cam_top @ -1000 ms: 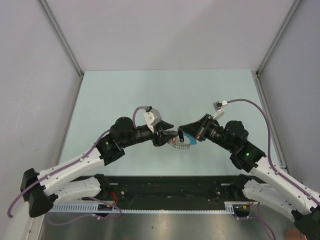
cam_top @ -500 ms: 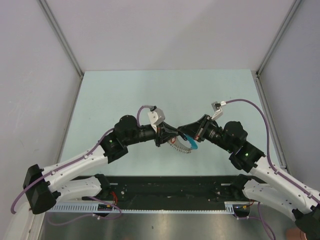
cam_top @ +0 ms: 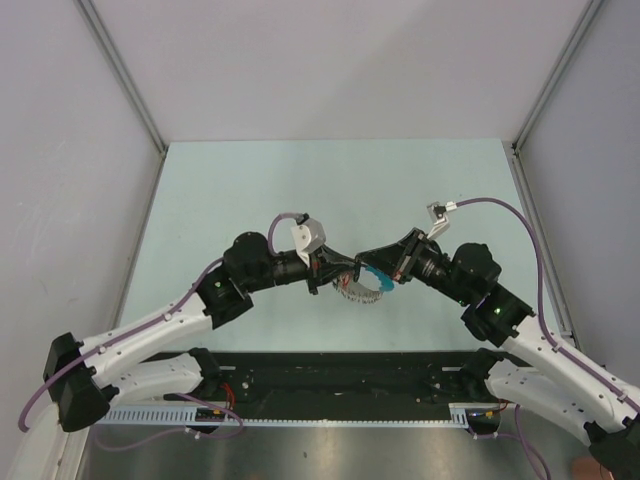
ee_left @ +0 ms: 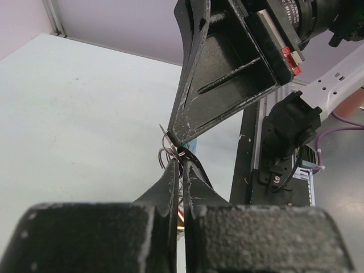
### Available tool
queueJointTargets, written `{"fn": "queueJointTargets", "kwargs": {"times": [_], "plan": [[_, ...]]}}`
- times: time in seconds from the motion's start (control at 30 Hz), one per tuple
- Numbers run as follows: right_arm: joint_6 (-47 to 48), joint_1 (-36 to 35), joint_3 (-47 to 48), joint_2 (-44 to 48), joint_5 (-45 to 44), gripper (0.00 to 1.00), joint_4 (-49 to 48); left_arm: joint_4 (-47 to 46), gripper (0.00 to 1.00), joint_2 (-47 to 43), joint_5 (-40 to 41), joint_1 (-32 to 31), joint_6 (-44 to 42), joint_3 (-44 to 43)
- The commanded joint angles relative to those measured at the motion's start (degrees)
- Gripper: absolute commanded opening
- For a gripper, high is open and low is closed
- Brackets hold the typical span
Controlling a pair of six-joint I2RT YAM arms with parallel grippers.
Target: Remove the keys from the keyring
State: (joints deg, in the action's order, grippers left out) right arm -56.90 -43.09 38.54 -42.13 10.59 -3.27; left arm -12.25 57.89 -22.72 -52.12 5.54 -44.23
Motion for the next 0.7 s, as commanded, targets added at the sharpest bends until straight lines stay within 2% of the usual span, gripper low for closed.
{"fn": "queueJointTargets", "kwargs": {"times": [0.0, 0.37, 0.67], "plan": [[3.11, 2.57, 0.83, 1.0, -0.31, 0.0, -0.52, -3.13, 0.0, -3.31, -3.12, -0.53, -2.2, 0.98], [6.54, 3.89, 0.83, 0.29, -0.92, 0.0, 0.1, 0.29, 0.01, -3.66, -6.9, -0.53, -4.22, -0.24], [7.69, 3.89, 0.83, 1.43, -2.76, 0.0, -0.6, 7.06, 0.01, -1.47, -6.72, -0.53, -5.19, -3.49]]}}
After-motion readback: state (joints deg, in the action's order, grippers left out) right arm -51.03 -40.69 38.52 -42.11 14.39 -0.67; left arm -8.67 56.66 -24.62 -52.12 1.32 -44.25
